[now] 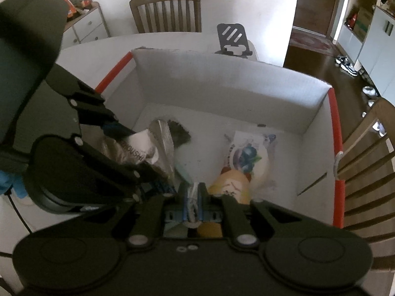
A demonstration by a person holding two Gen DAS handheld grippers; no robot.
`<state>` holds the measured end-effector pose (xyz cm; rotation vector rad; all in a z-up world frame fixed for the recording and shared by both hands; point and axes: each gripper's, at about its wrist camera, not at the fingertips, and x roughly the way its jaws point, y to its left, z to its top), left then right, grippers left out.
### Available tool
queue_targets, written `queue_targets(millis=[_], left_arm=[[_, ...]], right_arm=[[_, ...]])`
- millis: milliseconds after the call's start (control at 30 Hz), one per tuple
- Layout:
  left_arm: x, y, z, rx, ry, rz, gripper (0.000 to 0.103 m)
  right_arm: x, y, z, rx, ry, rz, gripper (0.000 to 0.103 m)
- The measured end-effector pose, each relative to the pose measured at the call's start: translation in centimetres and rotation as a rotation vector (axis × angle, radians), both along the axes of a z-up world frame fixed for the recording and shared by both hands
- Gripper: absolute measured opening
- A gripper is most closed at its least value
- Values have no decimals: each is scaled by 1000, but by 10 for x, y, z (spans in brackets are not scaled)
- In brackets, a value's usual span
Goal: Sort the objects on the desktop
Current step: 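Lower the silver bag and cable into the shoebox and open both grippers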
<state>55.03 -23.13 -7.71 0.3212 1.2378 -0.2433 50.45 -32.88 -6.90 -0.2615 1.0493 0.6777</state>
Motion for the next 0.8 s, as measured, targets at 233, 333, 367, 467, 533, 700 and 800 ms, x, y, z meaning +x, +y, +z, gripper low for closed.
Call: queue_targets(millis=[233, 333, 367, 467, 533, 700, 800], left_arm=[[1, 4, -5, 1, 20, 16, 42], [0, 3, -4, 0, 26, 13, 43], [-1, 3, -3, 3, 20, 14, 43], [-2, 5, 3, 5, -7, 24, 46], [-3, 7, 8, -5, -17, 32, 54], [-8, 13, 22, -34, -45, 46, 56], [-15, 14, 34, -52, -66, 43, 56]], right_arm=[[0, 1, 4, 3, 22, 18, 22], [0, -1, 7, 3, 33, 17, 27], [-1, -2, 8, 6, 34, 19, 28], [-4, -5, 13, 10, 35, 26, 31], [-7, -8, 17, 15, 32, 32, 32], [-16, -16, 28, 27, 28, 39, 34], [-20, -22, 37, 41, 17, 36, 36]])
